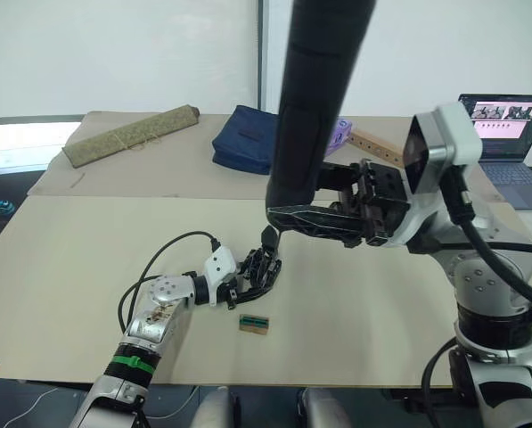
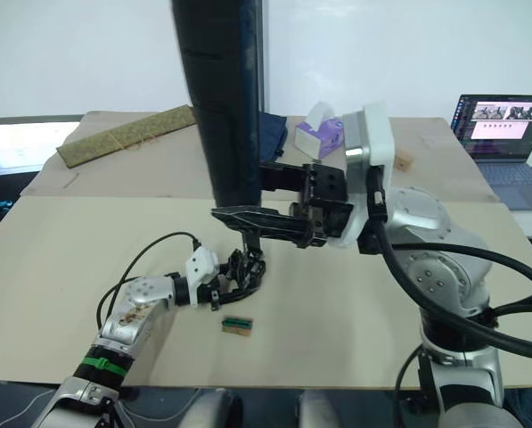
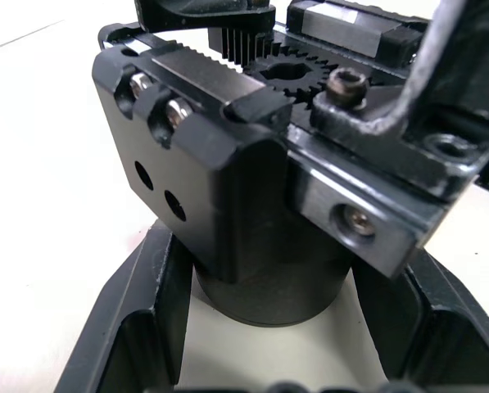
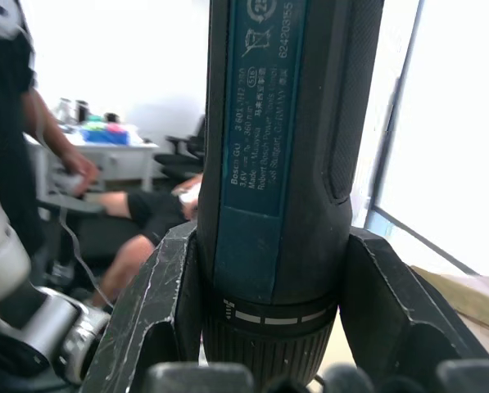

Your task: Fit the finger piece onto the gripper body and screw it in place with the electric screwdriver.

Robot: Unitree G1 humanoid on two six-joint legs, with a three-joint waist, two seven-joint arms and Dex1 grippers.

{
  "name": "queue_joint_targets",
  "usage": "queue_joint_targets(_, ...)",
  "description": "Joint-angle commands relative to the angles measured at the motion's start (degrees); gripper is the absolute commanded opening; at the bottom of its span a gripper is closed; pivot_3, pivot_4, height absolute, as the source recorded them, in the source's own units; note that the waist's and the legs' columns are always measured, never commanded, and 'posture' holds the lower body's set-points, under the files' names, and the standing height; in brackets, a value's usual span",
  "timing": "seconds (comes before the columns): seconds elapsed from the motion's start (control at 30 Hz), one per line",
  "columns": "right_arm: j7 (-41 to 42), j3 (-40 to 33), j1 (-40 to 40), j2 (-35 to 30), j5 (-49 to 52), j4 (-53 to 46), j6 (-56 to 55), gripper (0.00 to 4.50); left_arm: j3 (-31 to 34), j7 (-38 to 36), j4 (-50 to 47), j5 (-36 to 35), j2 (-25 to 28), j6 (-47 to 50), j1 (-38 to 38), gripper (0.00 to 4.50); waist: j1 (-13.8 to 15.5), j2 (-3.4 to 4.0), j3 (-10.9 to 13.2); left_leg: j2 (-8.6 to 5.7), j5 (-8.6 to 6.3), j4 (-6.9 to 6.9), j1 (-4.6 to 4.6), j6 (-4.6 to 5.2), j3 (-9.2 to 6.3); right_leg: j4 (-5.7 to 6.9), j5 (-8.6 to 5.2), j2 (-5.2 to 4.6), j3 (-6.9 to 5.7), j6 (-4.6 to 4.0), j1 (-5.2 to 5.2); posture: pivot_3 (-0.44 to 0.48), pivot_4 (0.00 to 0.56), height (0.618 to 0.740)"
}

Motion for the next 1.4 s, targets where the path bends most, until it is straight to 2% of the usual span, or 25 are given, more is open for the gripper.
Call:
queue_joint_targets(0.03, -1.1, 0.5, -3.5, 2.2, 0.9, 0.3, 0.4, 1.92, -0.4, -0.3, 1.8, 0.3, 0.2, 0.1, 0.0, 2.30, 0.0, 0.00, 0.0, 0.00, 0.00, 0.00, 0.00, 0.00, 0.00, 0.01, 0.00, -0.01, 0.01, 0.00, -0.01, 0.000, 0.150, 0.740)
queue_joint_targets(0.53, -0.7, 7.2, -8.2, 8.8, -11.2, 7.3, -1.1, 1.92, -0.8, -0.2, 2.7, 0.7, -0.4, -1.0, 1.0, 2.30, 0.0, 0.04, 0.0, -0.02, 0.00, 0.00, 0.01, 0.00, 0.01, 0.05, 0.00, -0.02, 0.00, 0.00, -0.02, 0.000, 0.150, 0.740)
queue_joint_targets(1.4, 2.5, 10.1, -4.7, 12.0, -20.6, 10.0, -2.9, 1.92, -1.0, -0.3, 3.2, 1.0, -0.2, -1.0, 1.7, 2.30, 0.0, 0.06, 0.0, -0.03, 0.00, 0.00, 0.04, 0.00, 0.01, 0.07, 0.00, -0.01, -0.01, 0.00, -0.02, 0.000, 0.150, 0.740)
